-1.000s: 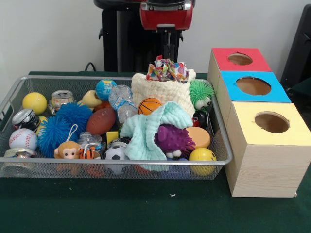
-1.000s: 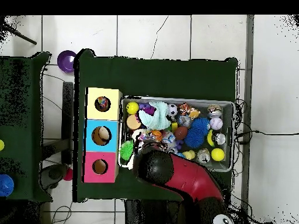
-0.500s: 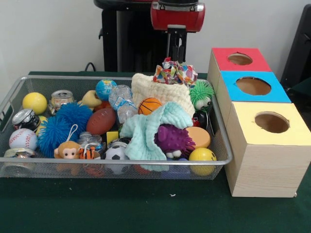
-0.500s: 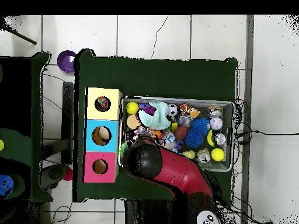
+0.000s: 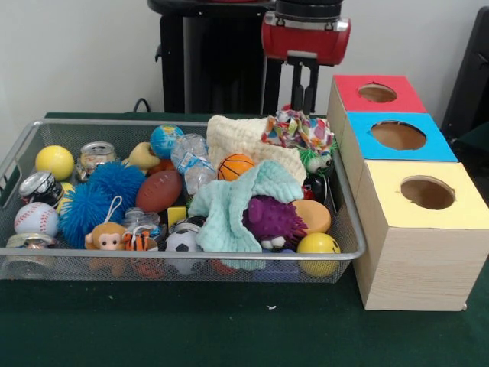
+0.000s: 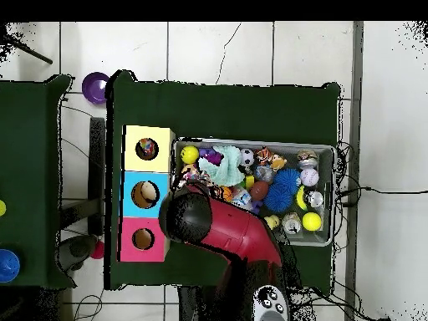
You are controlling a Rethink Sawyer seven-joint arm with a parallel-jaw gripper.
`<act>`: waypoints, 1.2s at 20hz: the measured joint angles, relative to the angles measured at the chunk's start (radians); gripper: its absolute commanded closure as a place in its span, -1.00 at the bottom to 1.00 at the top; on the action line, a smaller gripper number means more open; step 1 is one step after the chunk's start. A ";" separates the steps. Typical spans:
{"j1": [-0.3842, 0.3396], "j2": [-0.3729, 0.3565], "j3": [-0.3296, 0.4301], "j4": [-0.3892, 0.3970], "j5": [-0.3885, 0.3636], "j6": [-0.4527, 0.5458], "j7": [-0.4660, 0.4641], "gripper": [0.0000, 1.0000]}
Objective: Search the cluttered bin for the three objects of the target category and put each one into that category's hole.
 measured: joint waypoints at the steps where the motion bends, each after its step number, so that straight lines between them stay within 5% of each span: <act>1: 0.007 0.005 -0.004 -0.007 0.003 0.001 0.007 1.00; 24: 0.189 0.097 -0.115 -0.204 0.066 0.098 0.137 1.00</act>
